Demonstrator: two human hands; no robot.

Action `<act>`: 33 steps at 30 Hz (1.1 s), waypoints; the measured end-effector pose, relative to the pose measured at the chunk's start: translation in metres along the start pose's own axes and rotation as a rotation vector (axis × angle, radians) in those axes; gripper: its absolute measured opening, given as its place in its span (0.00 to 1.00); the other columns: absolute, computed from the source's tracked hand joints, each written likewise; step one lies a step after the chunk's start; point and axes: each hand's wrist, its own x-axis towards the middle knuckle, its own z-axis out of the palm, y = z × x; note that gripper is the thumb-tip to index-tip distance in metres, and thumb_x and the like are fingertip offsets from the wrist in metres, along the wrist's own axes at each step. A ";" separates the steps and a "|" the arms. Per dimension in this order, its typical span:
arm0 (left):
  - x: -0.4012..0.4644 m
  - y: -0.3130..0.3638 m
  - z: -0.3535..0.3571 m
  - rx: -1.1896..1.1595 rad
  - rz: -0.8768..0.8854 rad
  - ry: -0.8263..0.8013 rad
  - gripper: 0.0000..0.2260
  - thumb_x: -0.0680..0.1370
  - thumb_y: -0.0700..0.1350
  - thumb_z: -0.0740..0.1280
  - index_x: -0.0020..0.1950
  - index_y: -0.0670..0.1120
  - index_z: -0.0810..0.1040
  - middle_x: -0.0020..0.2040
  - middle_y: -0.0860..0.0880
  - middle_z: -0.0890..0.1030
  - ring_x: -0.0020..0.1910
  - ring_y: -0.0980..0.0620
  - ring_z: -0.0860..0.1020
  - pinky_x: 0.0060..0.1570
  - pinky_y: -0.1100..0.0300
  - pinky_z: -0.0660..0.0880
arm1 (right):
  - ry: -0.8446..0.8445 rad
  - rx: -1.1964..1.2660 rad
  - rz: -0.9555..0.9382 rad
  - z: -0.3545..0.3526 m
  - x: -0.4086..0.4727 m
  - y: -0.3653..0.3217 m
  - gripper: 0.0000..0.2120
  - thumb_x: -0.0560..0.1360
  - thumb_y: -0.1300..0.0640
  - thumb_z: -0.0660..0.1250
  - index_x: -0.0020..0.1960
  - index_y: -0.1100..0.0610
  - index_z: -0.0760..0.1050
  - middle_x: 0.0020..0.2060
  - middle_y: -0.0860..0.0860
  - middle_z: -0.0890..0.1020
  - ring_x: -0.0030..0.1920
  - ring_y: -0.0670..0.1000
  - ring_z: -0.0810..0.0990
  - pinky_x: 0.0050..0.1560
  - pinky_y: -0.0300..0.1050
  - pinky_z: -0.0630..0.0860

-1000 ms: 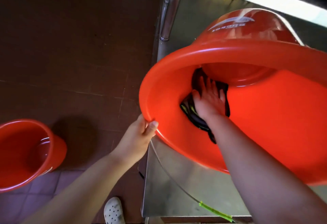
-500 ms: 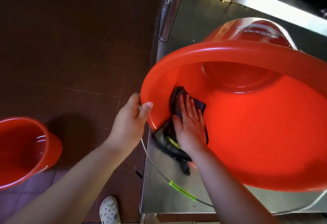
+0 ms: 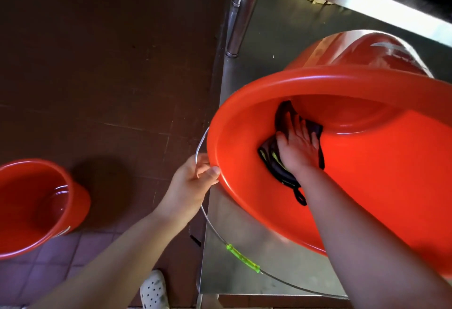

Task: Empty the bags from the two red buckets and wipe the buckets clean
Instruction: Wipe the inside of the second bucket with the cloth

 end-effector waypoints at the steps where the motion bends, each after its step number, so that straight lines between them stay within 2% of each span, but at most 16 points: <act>1: -0.001 -0.003 0.001 -0.036 -0.010 0.008 0.06 0.77 0.38 0.64 0.54 0.45 0.75 0.50 0.46 0.82 0.51 0.53 0.81 0.50 0.61 0.79 | 0.011 0.001 0.000 0.001 -0.009 -0.005 0.29 0.80 0.45 0.48 0.78 0.48 0.43 0.78 0.48 0.50 0.77 0.48 0.48 0.74 0.52 0.44; 3: -0.002 -0.004 0.002 -0.071 -0.014 0.031 0.08 0.76 0.41 0.65 0.55 0.45 0.75 0.51 0.44 0.82 0.53 0.49 0.81 0.53 0.58 0.79 | 0.035 0.012 -0.039 0.005 -0.035 -0.018 0.30 0.79 0.43 0.48 0.77 0.49 0.42 0.78 0.49 0.50 0.77 0.48 0.48 0.74 0.51 0.45; 7: -0.001 -0.001 0.005 -0.013 -0.009 0.102 0.06 0.76 0.39 0.66 0.52 0.46 0.75 0.48 0.42 0.82 0.52 0.43 0.81 0.58 0.45 0.76 | 0.046 0.060 -0.191 0.014 -0.104 -0.046 0.32 0.73 0.38 0.38 0.74 0.47 0.35 0.77 0.49 0.47 0.77 0.48 0.45 0.75 0.50 0.43; 10: -0.002 0.005 0.004 0.077 0.003 0.108 0.06 0.77 0.41 0.67 0.52 0.45 0.76 0.46 0.43 0.83 0.49 0.44 0.82 0.57 0.44 0.76 | 0.022 0.128 -0.307 0.021 -0.140 -0.049 0.31 0.74 0.39 0.42 0.73 0.42 0.31 0.75 0.46 0.40 0.76 0.45 0.39 0.74 0.46 0.38; 13: -0.004 0.020 0.001 0.063 0.027 0.104 0.09 0.75 0.39 0.69 0.54 0.39 0.77 0.46 0.39 0.83 0.47 0.42 0.82 0.56 0.46 0.77 | 0.029 0.159 -0.361 0.017 -0.135 -0.036 0.32 0.74 0.41 0.45 0.72 0.42 0.33 0.75 0.45 0.42 0.76 0.46 0.42 0.74 0.45 0.39; 15: -0.003 0.034 0.001 0.019 0.055 0.116 0.10 0.72 0.36 0.71 0.52 0.38 0.78 0.45 0.40 0.84 0.46 0.44 0.83 0.53 0.51 0.79 | 0.038 0.120 -0.324 0.011 -0.116 -0.024 0.31 0.73 0.40 0.43 0.72 0.44 0.35 0.76 0.47 0.46 0.77 0.48 0.45 0.75 0.47 0.42; 16: -0.002 0.041 0.001 -0.011 0.073 0.121 0.09 0.70 0.34 0.72 0.49 0.39 0.79 0.42 0.44 0.85 0.43 0.48 0.83 0.50 0.56 0.79 | 0.044 0.101 -0.299 0.010 -0.103 -0.018 0.31 0.73 0.40 0.43 0.72 0.46 0.36 0.77 0.48 0.48 0.77 0.49 0.47 0.75 0.48 0.43; 17: -0.001 0.048 0.001 -0.043 0.090 0.124 0.09 0.68 0.33 0.73 0.46 0.42 0.80 0.38 0.48 0.85 0.40 0.53 0.83 0.45 0.61 0.79 | 0.048 0.085 -0.273 0.008 -0.089 -0.010 0.30 0.75 0.41 0.45 0.73 0.47 0.37 0.77 0.49 0.49 0.77 0.49 0.48 0.75 0.49 0.45; 19: 0.004 0.059 0.002 -0.079 0.117 0.115 0.10 0.64 0.35 0.75 0.41 0.46 0.81 0.36 0.49 0.84 0.37 0.55 0.82 0.41 0.66 0.79 | 0.027 0.049 -0.198 0.005 -0.057 0.007 0.30 0.79 0.45 0.50 0.76 0.48 0.40 0.77 0.49 0.49 0.77 0.50 0.49 0.75 0.51 0.47; 21: 0.008 0.066 0.004 -0.091 0.136 0.098 0.09 0.60 0.40 0.76 0.39 0.49 0.84 0.38 0.49 0.84 0.39 0.55 0.82 0.40 0.66 0.78 | -0.006 0.012 -0.101 0.000 -0.027 0.024 0.30 0.80 0.47 0.51 0.77 0.49 0.42 0.78 0.48 0.48 0.77 0.49 0.48 0.75 0.51 0.47; 24: 0.010 0.062 0.004 -0.123 0.144 0.092 0.11 0.61 0.44 0.76 0.41 0.53 0.85 0.41 0.51 0.85 0.43 0.55 0.83 0.42 0.67 0.77 | -0.027 -0.013 -0.004 -0.001 -0.001 0.033 0.29 0.80 0.45 0.48 0.77 0.47 0.41 0.78 0.47 0.47 0.77 0.48 0.46 0.75 0.53 0.45; 27: 0.003 0.042 0.000 -0.121 0.072 0.092 0.15 0.63 0.45 0.75 0.48 0.49 0.83 0.48 0.48 0.85 0.51 0.53 0.83 0.49 0.63 0.77 | -0.035 -0.018 0.028 0.000 0.003 0.031 0.29 0.79 0.45 0.47 0.77 0.46 0.41 0.78 0.47 0.47 0.77 0.48 0.45 0.75 0.53 0.43; 30: -0.009 0.021 0.003 -0.117 -0.050 0.037 0.18 0.67 0.44 0.71 0.56 0.41 0.80 0.51 0.45 0.84 0.54 0.49 0.82 0.55 0.56 0.76 | -0.034 -0.017 0.073 -0.002 -0.004 0.022 0.30 0.79 0.44 0.48 0.77 0.46 0.42 0.78 0.48 0.48 0.77 0.48 0.46 0.74 0.54 0.43; 33: -0.011 0.016 0.009 -0.178 -0.091 0.085 0.14 0.70 0.44 0.69 0.53 0.39 0.79 0.52 0.42 0.83 0.53 0.46 0.82 0.55 0.53 0.78 | 0.010 0.026 0.086 0.000 -0.030 -0.003 0.31 0.79 0.42 0.50 0.78 0.48 0.43 0.78 0.49 0.50 0.77 0.49 0.48 0.74 0.53 0.44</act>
